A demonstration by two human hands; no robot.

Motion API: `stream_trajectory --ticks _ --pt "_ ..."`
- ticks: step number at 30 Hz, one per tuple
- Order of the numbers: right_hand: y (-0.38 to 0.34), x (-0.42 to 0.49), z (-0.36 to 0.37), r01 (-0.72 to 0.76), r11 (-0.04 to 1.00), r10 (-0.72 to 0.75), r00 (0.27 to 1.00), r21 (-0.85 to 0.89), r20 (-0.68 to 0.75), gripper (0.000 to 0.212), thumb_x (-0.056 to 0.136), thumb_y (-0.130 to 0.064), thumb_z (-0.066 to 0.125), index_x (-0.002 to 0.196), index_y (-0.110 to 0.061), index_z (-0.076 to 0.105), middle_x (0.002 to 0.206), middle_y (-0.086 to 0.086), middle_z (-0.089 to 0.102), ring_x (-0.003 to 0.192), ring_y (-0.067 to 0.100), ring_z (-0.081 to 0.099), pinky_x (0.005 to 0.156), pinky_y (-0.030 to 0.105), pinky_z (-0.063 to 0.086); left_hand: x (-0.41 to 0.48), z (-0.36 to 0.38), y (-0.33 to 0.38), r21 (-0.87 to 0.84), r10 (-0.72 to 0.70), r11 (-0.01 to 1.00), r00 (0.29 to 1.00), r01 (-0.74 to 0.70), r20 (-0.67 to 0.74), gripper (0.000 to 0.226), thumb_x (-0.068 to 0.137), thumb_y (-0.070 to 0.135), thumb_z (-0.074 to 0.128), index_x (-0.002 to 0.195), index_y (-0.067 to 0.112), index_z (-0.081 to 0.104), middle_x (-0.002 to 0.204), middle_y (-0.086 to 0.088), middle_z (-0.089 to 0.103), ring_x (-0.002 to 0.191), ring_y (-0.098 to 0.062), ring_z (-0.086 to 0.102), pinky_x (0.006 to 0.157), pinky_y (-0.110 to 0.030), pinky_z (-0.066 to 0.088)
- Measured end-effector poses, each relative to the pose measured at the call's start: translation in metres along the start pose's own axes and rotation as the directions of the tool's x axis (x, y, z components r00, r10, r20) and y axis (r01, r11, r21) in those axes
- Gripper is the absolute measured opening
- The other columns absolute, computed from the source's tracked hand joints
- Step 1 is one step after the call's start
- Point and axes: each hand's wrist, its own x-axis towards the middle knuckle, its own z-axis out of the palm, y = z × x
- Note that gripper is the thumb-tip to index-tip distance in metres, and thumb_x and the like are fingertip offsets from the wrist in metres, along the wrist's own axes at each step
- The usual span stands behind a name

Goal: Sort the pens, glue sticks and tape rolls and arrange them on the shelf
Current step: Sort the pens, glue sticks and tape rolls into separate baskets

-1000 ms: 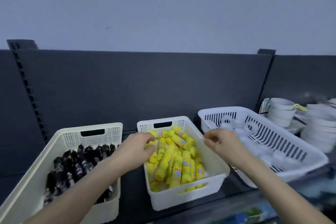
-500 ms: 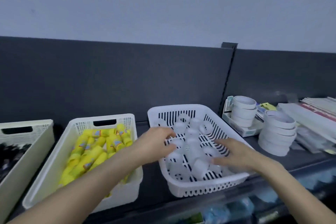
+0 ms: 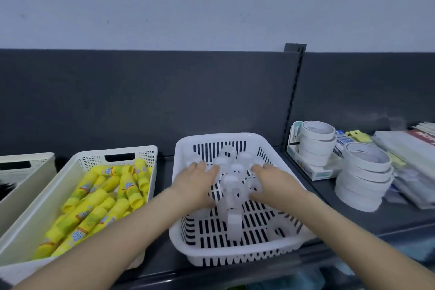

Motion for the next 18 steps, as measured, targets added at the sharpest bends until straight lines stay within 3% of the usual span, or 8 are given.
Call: stream_trajectory --ticks 1,4,6,8,11,13,15,18 --pt "0.0 -0.007 -0.004 0.066 0.996 -0.068 0.997 0.054 0.035 0.028 0.088 -0.038 0.053 0.101 -0.013 0.056 0.099 0.008 0.059 0.082 0.02 0.056 0.068 0.029 0.044 0.0 -0.004 -0.003 -0.048 -0.012 0.999 1.0 0.013 0.022 0.071 0.08 0.038 0.062 0.14 0.02 0.028 0.132 -0.007 0.04 0.121 -0.025 0.041 0.095 -0.037 0.044" --pt "-0.018 -0.042 -0.021 0.168 0.942 -0.283 0.863 0.29 0.419 0.045 0.094 -0.047 0.042 0.058 -0.021 0.045 0.058 -0.004 0.046 0.048 0.007 0.039 0.052 0.02 0.033 -0.003 -0.017 -0.008 -0.198 -0.042 0.98 0.999 0.037 -0.021 0.038 0.087 0.028 0.052 0.123 0.016 0.049 0.119 -0.003 0.047 0.106 -0.022 0.051 0.085 -0.033 0.047" --pt "-0.025 -0.052 -0.026 0.141 0.957 -0.277 0.698 0.252 0.661 0.046 0.092 -0.059 0.028 0.078 -0.029 0.06 0.082 -0.006 0.06 0.072 0.004 0.055 0.074 0.022 0.042 -0.011 -0.022 -0.007 -0.216 0.028 0.975 0.996 -0.045 -0.081 0.013 0.089 0.021 0.045 0.087 0.015 0.057 0.093 0.0 0.053 0.087 -0.019 0.055 0.076 -0.031 0.047" --pt "-0.022 -0.047 -0.024 0.101 0.982 -0.187 0.643 0.159 0.743 0.067 0.087 -0.07 0.019 0.126 -0.029 0.053 0.138 -0.004 0.049 0.126 0.014 0.045 0.108 0.035 0.028 -0.024 -0.026 -0.002 -0.279 0.225 0.944 0.963 -0.177 0.15 0.025 0.09 0.022 0.045 0.067 0.015 0.052 0.071 0.001 0.055 0.069 -0.018 0.054 0.069 -0.029 0.046" --pt "-0.019 -0.036 -0.028 0.019 0.99 -0.122 0.605 0.139 0.787 0.072 0.085 -0.072 0.021 0.131 -0.025 0.05 0.144 -0.003 0.042 0.126 0.02 0.046 0.109 0.035 0.031 -0.04 -0.021 0.013 -0.327 0.445 0.894 0.7 -0.307 0.559 0.029 0.095 0.027 0.04 0.106 0.015 0.064 0.106 -0.004 0.066 0.095 -0.02 0.06 0.088 -0.032 0.046" --pt "-0.01 -0.029 -0.03 0.026 0.985 -0.141 0.693 0.172 0.707 0.062 0.09 -0.062 0.03 0.13 -0.02 0.052 0.134 -0.001 0.051 0.107 0.018 0.059 0.097 0.031 0.042 -0.037 -0.015 0.019 -0.315 0.427 0.904 0.631 -0.289 0.648 0.035 0.095 0.023 0.038 0.126 0.028 0.052 0.126 0.002 0.057 0.105 -0.017 0.053 0.094 -0.033 0.042" --pt "0.004 -0.014 -0.029 -0.004 0.949 -0.15 0.873 0.316 0.463 0.042 0.094 -0.045 0.042 0.117 -0.015 0.061 0.106 -0.005 0.062 0.085 0.012 0.063 0.079 0.024 0.048 -0.029 -0.012 0.021 -0.368 0.465 0.884 0.619 -0.287 0.633 0.037 0.095 0.02 0.041 0.129 0.029 0.05 0.126 0.002 0.057 0.103 -0.015 0.053 0.092 -0.03 0.041" --pt "0.022 0.014 -0.014 0.07 0.965 -0.116 0.979 0.254 0.17 0.034 0.09 -0.035 0.051 0.115 -0.015 0.061 0.107 -0.002 0.057 0.099 0.014 0.055 0.089 0.028 0.045 -0.016 -0.017 0.021 -0.392 0.494 0.852 0.781 -0.347 0.383 0.026 0.094 0.025 0.049 0.114 0.017 0.064 0.102 0.001 0.065 0.081 -0.008 0.055 0.079 -0.022 0.042"
